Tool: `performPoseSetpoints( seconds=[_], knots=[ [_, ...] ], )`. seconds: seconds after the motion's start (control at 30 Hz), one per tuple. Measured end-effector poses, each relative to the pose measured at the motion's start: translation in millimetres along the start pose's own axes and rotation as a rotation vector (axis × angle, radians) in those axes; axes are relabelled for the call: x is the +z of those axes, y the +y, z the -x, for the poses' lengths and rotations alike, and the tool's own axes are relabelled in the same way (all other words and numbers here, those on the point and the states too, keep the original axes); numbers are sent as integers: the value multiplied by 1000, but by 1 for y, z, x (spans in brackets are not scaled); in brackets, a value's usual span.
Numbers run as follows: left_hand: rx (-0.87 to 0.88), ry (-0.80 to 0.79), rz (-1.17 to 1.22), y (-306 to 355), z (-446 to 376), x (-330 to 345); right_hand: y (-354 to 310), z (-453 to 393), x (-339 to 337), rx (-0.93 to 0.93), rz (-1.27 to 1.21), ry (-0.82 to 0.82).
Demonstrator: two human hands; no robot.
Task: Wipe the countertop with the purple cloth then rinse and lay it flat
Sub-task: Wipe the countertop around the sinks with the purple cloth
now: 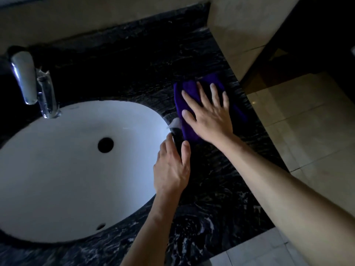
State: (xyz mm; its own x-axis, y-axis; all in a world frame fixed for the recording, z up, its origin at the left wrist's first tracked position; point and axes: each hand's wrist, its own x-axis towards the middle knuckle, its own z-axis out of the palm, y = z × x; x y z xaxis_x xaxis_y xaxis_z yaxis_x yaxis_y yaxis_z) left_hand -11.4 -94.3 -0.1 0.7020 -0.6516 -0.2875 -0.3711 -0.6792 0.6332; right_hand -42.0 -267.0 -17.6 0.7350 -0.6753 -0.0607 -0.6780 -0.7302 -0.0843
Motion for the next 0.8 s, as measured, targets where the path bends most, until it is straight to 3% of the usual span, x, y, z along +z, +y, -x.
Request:
performPoseSetpoints(
  seconds=[0.17, 0.27, 0.33, 0.43, 0.57, 0.8],
  knots=[
    [-13, 4, 59, -3, 0, 1, -9, 168, -4, -114, -44, -62],
    [-47, 20, 61, -3, -5, 3, 9, 258, -1, -66, -33, -124],
    [-75, 39, 51, 3, -13, 5, 33, 272, -3, 28, -14, -178],
    [-77, 54, 57, 12, -22, 9, 65, 238, -10, 172, -7, -150],
    [-86, 54, 48, 13, -23, 10, 79, 132, -14, 267, 30, -62],
    [-64, 44, -61, 18, -25, 7, 12, -33, -6, 50, 4, -10]
  ],
)
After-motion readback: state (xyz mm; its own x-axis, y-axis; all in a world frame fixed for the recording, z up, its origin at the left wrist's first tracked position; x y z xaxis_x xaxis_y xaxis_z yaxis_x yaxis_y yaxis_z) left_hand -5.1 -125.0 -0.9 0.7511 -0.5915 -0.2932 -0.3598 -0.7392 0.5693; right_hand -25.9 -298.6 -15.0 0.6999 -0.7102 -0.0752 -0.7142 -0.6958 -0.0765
